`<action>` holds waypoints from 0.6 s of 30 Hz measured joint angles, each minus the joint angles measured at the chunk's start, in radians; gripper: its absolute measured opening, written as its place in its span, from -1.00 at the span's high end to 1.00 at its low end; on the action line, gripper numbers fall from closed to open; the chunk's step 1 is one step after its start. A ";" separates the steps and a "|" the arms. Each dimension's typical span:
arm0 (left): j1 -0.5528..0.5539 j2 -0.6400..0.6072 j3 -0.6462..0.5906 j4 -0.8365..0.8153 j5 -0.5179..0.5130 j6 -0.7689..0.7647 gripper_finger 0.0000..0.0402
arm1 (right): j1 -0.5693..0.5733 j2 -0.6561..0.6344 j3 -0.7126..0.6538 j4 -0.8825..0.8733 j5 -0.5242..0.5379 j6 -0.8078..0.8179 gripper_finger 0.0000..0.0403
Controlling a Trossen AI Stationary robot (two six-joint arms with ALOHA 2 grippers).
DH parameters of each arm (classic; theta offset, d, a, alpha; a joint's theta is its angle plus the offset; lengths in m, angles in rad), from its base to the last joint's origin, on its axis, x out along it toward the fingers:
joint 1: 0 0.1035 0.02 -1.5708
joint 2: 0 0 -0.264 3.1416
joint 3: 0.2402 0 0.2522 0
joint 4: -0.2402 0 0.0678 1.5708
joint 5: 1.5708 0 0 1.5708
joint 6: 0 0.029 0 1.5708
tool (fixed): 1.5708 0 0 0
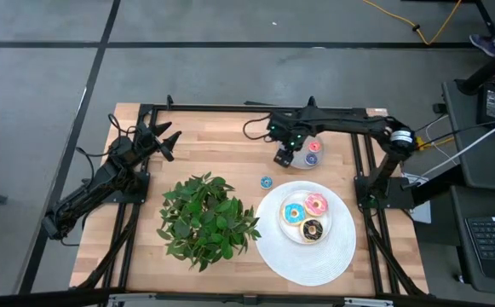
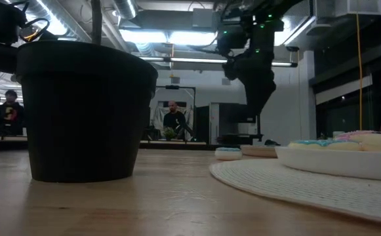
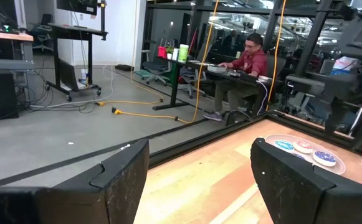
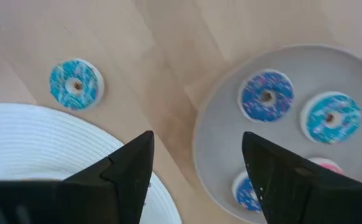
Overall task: Pick & Place donuts
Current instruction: Put the small blue donut onto the gray plate
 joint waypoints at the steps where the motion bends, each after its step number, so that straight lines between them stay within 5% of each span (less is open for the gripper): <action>1: 0.000 0.000 0.000 0.000 0.000 0.000 -0.35 | 0.009 0.015 0.010 0.002 0.000 0.012 -0.21; 18: 0.000 0.000 0.000 0.000 0.000 0.000 -0.35 | 0.126 0.147 0.055 0.025 0.000 0.197 -0.21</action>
